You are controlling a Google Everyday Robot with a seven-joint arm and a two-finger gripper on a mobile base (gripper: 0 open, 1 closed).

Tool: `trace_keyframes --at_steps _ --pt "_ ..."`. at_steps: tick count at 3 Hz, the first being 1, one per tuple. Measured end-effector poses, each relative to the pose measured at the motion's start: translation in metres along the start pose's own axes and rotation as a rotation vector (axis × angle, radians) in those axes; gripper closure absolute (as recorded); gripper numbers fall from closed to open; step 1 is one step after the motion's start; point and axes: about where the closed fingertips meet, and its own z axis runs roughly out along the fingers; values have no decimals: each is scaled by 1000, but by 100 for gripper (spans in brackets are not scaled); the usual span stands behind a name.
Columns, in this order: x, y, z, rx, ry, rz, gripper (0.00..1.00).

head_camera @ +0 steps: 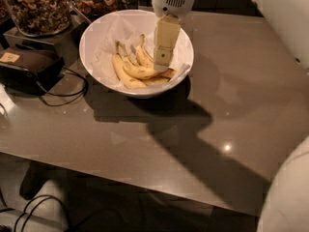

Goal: Pick banana from white bowl

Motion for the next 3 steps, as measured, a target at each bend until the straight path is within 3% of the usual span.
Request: trace_keyframes --at_steps 2,3 --pt "-9 -6 17 -25 4 -12 11" --pt "-9 -5 22 -33 9 -14 12"
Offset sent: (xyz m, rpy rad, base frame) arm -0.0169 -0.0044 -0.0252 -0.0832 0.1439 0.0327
